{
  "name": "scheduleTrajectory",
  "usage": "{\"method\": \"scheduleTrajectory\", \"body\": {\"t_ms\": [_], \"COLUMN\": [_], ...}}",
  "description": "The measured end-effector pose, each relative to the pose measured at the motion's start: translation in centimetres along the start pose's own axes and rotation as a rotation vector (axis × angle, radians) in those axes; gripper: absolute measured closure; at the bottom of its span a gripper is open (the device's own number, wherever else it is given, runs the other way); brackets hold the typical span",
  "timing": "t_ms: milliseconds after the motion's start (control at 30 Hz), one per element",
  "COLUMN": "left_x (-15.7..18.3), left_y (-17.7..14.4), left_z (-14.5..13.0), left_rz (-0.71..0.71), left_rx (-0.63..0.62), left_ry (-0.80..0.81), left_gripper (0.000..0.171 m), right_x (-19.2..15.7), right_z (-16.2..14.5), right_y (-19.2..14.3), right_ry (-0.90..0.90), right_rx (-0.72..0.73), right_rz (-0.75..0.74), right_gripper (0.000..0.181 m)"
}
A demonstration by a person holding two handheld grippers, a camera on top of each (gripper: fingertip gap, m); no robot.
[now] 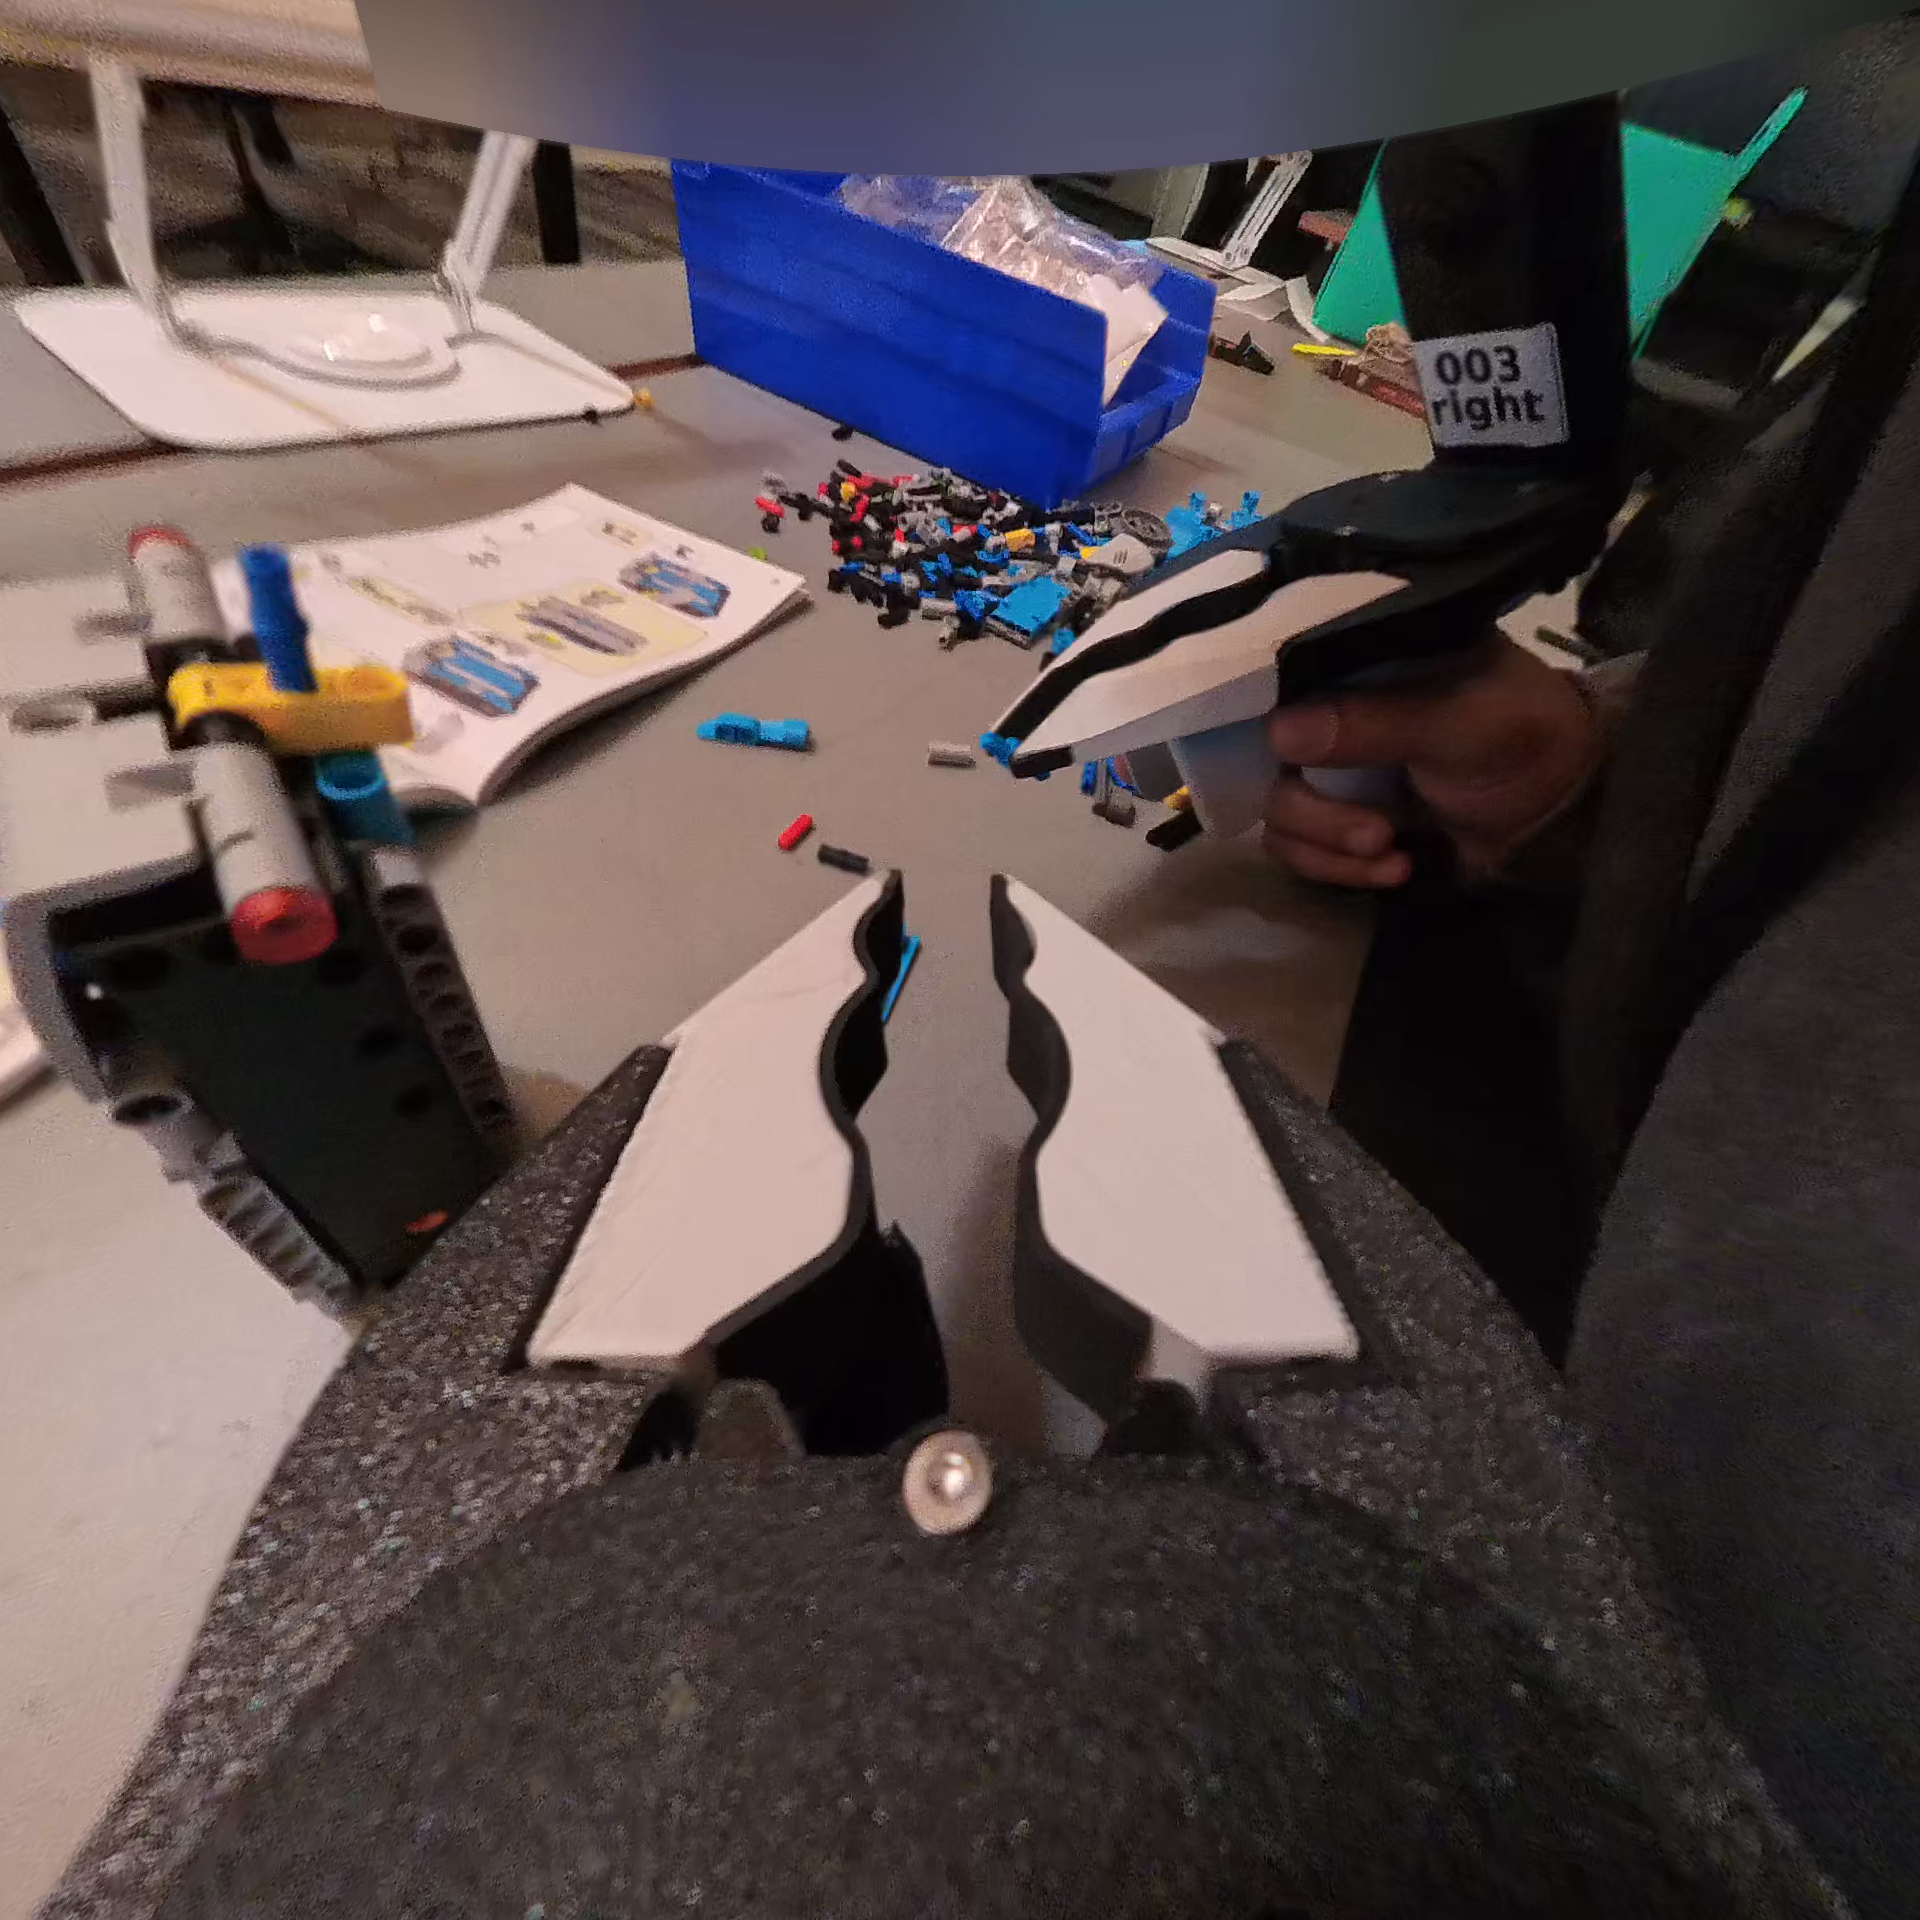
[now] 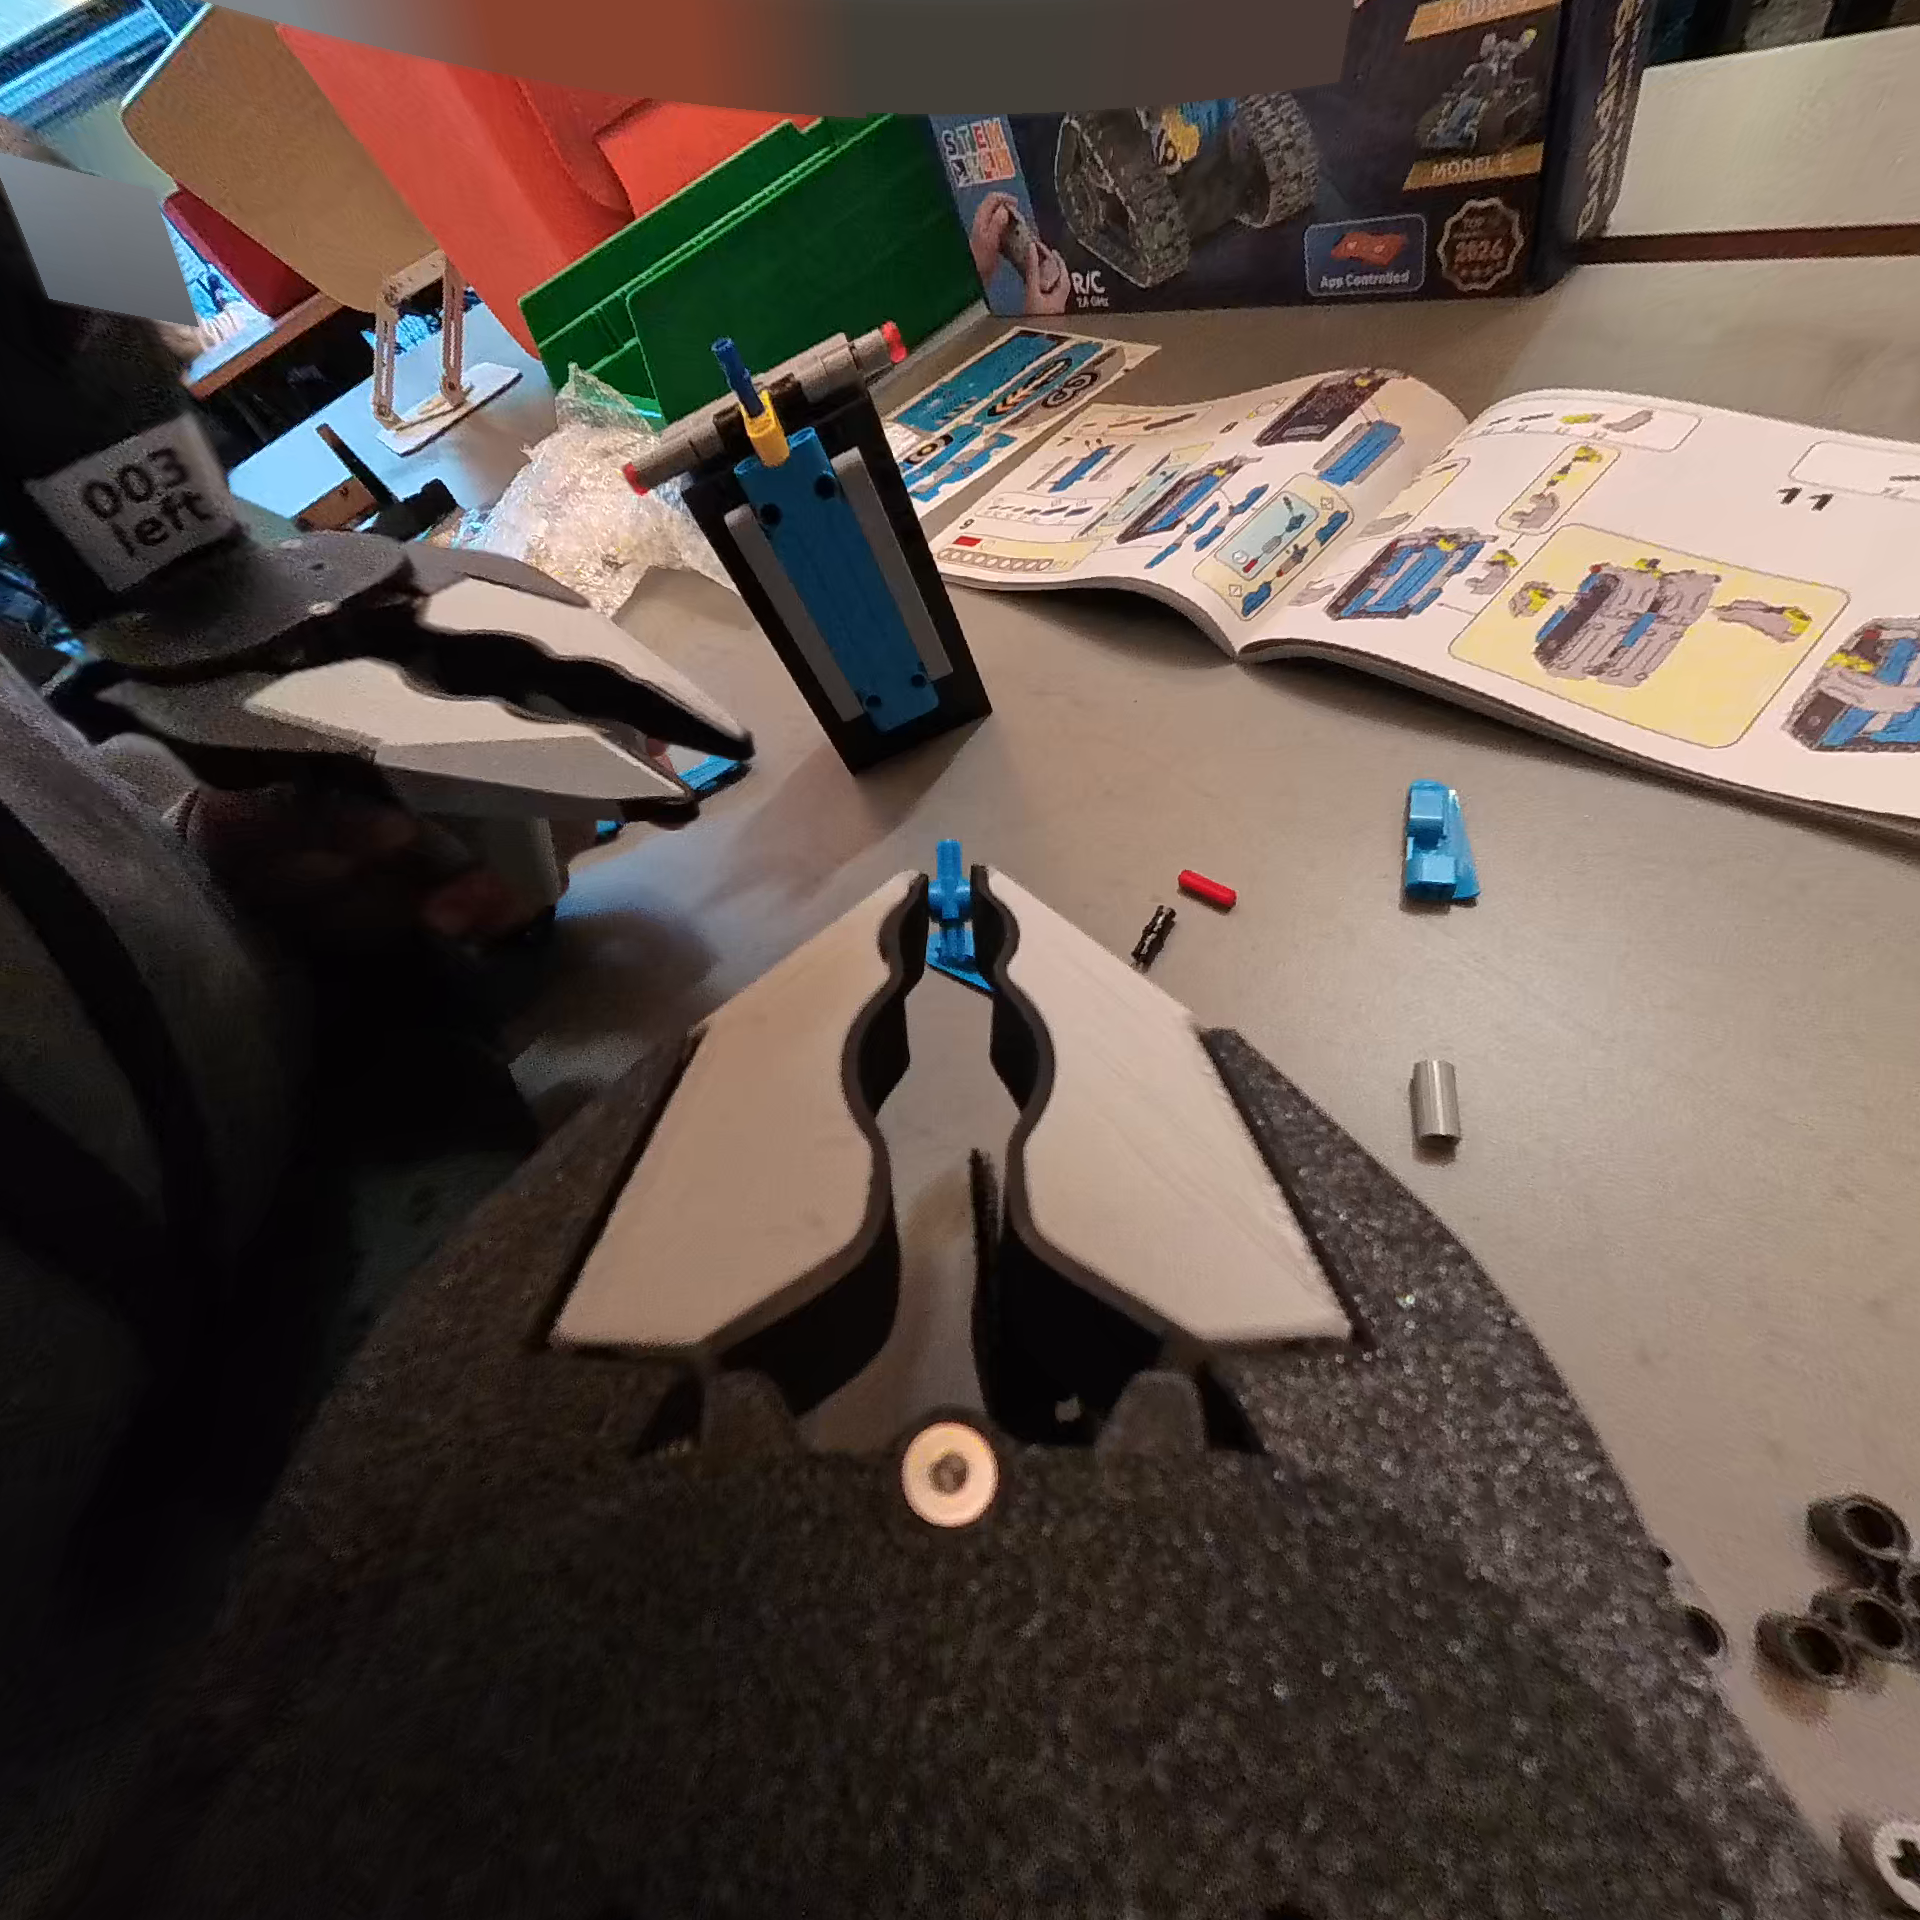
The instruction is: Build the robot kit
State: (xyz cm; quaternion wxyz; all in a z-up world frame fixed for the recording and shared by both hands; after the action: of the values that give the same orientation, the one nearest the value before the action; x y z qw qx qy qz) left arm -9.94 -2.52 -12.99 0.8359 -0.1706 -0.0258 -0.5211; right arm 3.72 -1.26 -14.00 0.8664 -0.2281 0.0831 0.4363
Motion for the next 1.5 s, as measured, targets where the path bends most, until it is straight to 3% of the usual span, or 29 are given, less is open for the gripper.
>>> {"method": "scheduleTrajectory", "body": {"t_ms": [100, 200, 300, 367, 467, 533, 667, 800, 1067, 1233, 1300, 1500], "left_x": [-0.9, -0.8, -1.8, -2.8, -5.1, -5.4, -4.4, -4.8, -5.6, -5.5, -5.2, -5.5], "left_y": [-0.3, -1.2, -3.8, -6.6, -10.5, -11.5, -10.9, -10.6, -10.4, -10.4, -10.1, -9.7], "left_z": [0.1, 1.0, 1.4, 0.7, -2.2, -4.1, -5.2, -6.0, -7.1, -7.2, -7.2, -7.0], "left_rz": [0.006, 0.031, 0.169, 0.278, 0.473, 0.476, 0.403, 0.440, 0.523, 0.533, 0.516, 0.507], "left_rx": [0.005, 0.063, 0.026, -0.081, -0.351, -0.473, -0.482, -0.530, -0.550, -0.541, -0.545, -0.564], "left_ry": [-0.062, -0.028, 0.032, 0.053, 0.026, -0.049, -0.132, -0.102, -0.132, -0.131, -0.106, -0.059], "left_gripper": [0.155, 0.154, 0.145, 0.144, 0.143, 0.142, 0.142, 0.143, 0.152, 0.155, 0.165, 0.165], "right_x": [0.1, 0.2, 0.2, 0.2, 0.1, -0.2, -1.2, -2.0, -1.9, -2.1, -2.0, -2.0], "right_z": [0.0, 0.1, 0.1, 0.2, 0.1, -0.3, -1.9, -3.3, -4.3, -5.1, -5.1, -5.1], "right_y": [-0.1, -0.1, -0.1, -0.2, -0.2, 0.2, 1.5, 2.3, 2.4, 2.7, 2.7, 2.7], "right_ry": [0.005, 0.013, 0.017, 0.011, -0.009, -0.050, -0.224, -0.343, -0.322, -0.352, -0.348, -0.331], "right_rx": [0.003, 0.011, 0.011, 0.016, 0.007, -0.032, -0.178, -0.290, -0.360, -0.413, -0.413, -0.413], "right_rz": [-0.003, -0.005, -0.002, -0.005, -0.022, -0.040, -0.104, -0.119, -0.105, -0.103, -0.103, -0.096], "right_gripper": [0.174, 0.174, 0.173, 0.174, 0.174, 0.173, 0.173, 0.173, 0.173, 0.173, 0.173, 0.173]}}
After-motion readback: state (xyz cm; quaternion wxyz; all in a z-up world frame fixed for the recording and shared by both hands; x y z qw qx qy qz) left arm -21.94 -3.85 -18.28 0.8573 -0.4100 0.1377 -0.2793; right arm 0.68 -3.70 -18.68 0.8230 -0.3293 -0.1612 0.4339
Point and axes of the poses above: each gripper's, where its closed fingertips meet, y out along the fingers, z out of its top, x = y × z across the jaws, the point moved 5 cm from there along -y, back along the fingers, and after that the axes turned 1 degree about x, right-handed, at the moved point
